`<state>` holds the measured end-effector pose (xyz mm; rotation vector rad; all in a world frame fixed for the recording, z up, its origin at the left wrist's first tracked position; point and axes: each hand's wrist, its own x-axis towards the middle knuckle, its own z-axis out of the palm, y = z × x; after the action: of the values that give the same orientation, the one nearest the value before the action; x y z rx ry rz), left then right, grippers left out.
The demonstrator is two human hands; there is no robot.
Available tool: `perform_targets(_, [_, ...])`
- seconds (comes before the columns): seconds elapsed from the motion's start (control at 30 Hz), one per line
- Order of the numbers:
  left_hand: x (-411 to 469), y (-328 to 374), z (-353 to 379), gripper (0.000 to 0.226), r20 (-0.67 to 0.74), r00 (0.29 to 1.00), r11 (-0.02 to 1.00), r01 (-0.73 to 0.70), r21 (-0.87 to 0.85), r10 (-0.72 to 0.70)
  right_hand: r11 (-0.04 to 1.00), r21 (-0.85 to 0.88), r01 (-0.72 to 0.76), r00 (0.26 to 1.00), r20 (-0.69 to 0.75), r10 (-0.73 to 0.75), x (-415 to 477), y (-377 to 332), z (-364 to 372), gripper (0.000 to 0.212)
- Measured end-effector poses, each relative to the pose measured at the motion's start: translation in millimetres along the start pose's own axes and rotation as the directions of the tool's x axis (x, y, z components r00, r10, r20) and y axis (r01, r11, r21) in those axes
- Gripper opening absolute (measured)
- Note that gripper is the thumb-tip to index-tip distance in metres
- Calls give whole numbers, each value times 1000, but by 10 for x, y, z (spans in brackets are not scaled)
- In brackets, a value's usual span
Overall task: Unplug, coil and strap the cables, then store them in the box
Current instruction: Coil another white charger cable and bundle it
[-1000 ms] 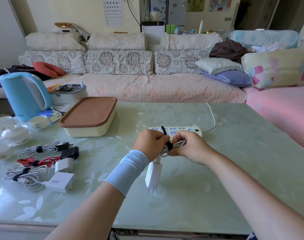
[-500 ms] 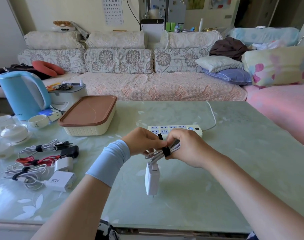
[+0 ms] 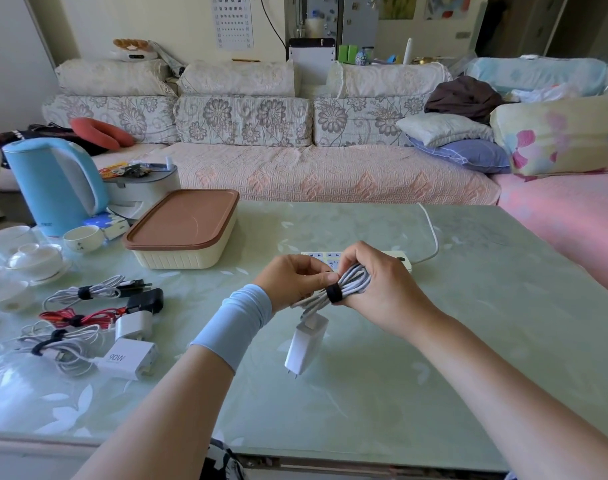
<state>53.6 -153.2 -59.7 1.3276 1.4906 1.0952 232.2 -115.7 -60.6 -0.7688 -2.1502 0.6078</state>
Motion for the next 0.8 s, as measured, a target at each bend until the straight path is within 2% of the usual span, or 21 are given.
perform_targets(0.1, [7, -46, -10, 37, 44, 999, 997, -10, -74, 13, 999, -1, 43, 999, -14, -43, -3, 13, 26, 45])
perform_targets(0.2, [34, -31, 14, 22, -61, 997, 996, -38, 84, 43, 999, -2, 49, 998, -27, -49, 9, 53, 24, 44])
perform_targets(0.3, [39, 46, 11, 20, -138, 988, 986, -44, 163, 67, 999, 5, 42, 998, -52, -42, 26, 93, -6, 41])
perform_targets(0.5, [9, 72, -50, 15, -12, 996, 944, -78, 321, 86, 997, -10, 82, 994, -76, -82, 48, 127, -38, 37])
perform_targets(0.7, [0, 90, -85, 18, 93, 995, 931, -72, 357, 42, 967, -128, 222, 966, -104, -235, 59, 145, 15, 32])
perform_targets(0.8, [-33, 77, -116, 18, 201, 980, 957, -56, 286, -3, 949, -159, 273, 952, -100, -291, 63, 158, 46, 29])
